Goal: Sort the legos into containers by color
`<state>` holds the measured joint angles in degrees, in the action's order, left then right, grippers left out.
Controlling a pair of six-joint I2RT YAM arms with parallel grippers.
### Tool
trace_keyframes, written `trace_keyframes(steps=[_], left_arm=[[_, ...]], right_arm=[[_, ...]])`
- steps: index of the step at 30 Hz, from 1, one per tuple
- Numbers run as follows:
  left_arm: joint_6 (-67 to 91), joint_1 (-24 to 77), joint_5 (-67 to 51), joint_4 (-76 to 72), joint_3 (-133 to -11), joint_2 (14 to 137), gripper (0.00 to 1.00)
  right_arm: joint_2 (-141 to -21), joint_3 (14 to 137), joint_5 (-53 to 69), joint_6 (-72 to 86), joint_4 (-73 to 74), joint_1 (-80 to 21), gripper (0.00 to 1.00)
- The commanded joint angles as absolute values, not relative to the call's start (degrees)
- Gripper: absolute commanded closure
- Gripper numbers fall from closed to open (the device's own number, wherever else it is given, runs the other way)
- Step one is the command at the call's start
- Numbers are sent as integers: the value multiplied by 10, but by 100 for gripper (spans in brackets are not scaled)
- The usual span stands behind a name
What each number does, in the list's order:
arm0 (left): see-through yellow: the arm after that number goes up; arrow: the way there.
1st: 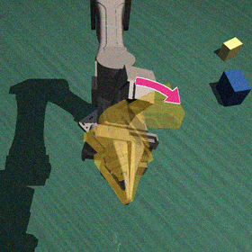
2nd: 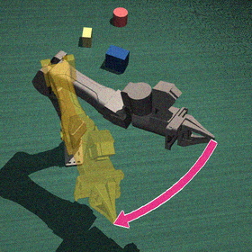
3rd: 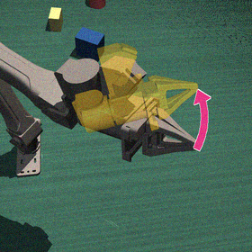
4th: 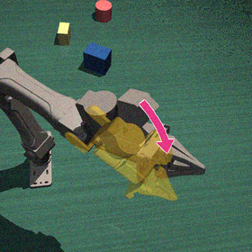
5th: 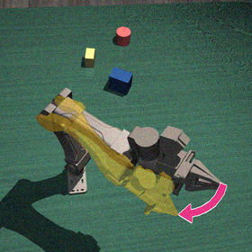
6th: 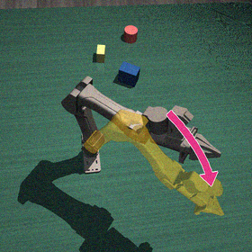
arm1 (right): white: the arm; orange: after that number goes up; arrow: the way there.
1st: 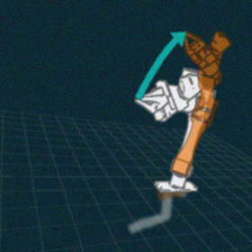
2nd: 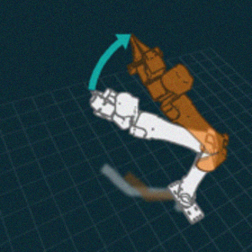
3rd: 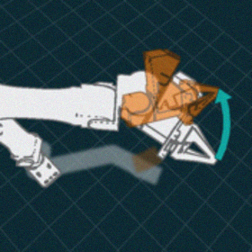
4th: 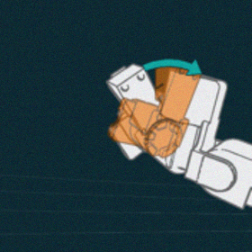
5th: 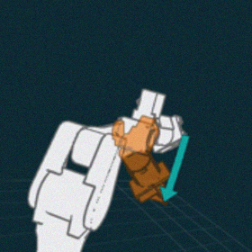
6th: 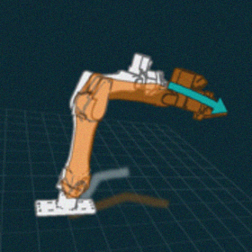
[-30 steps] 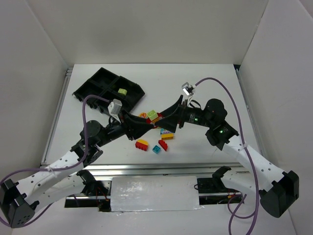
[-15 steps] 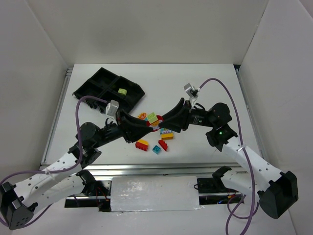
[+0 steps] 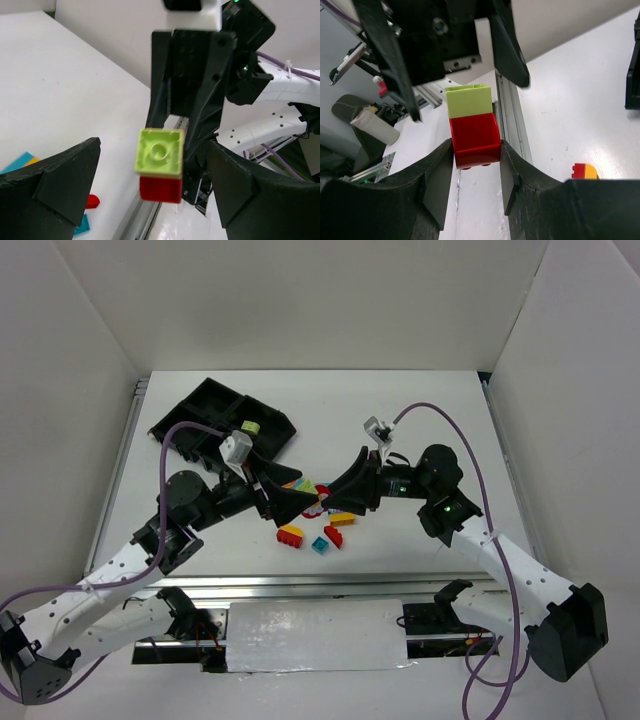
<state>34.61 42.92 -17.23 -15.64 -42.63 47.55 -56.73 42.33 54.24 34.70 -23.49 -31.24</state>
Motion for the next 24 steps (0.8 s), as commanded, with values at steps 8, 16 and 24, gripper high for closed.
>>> trace_keyframes(steps=[8,16,24], left_arm=[[316,428,-205,-156,-462,504,11],[316,428,-211,-152,-464,526,33],[313,428,-209,-150,-472,524,52]], right_arm=[[-572,452,555,317,-199,-316,100],[-559,458,544,299,-176,-315,100],[-588,449,570,293,-184,-314,100]])
